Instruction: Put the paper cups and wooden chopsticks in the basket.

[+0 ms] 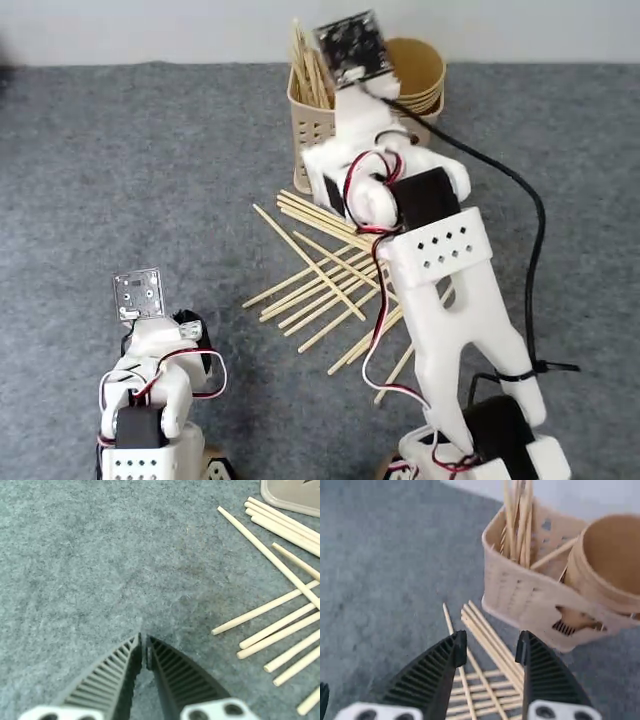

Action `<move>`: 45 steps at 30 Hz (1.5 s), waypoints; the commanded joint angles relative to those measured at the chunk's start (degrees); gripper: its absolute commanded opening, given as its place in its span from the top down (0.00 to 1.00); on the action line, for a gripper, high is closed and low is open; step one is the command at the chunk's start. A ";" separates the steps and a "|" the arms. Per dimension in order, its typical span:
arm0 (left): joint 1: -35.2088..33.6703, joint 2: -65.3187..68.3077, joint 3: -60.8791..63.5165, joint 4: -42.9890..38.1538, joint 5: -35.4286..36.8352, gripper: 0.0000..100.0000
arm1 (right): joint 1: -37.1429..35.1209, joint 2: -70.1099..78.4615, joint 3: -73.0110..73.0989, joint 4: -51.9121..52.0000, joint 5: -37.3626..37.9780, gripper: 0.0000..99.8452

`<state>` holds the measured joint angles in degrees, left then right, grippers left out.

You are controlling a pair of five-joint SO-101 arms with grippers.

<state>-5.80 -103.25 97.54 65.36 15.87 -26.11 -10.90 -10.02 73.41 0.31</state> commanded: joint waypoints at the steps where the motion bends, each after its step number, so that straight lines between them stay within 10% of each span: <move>1: -0.09 -0.79 -1.10 0.18 -0.26 0.99 | -1.71 -1.54 0.70 3.74 0.00 0.82; 45: -0.09 -0.79 -1.10 0.18 -0.26 0.99 | -4.18 48.40 -7.21 -9.01 4.22 0.82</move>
<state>-5.80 -103.25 97.54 65.36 15.87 -31.82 37.19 -15.03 65.23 3.38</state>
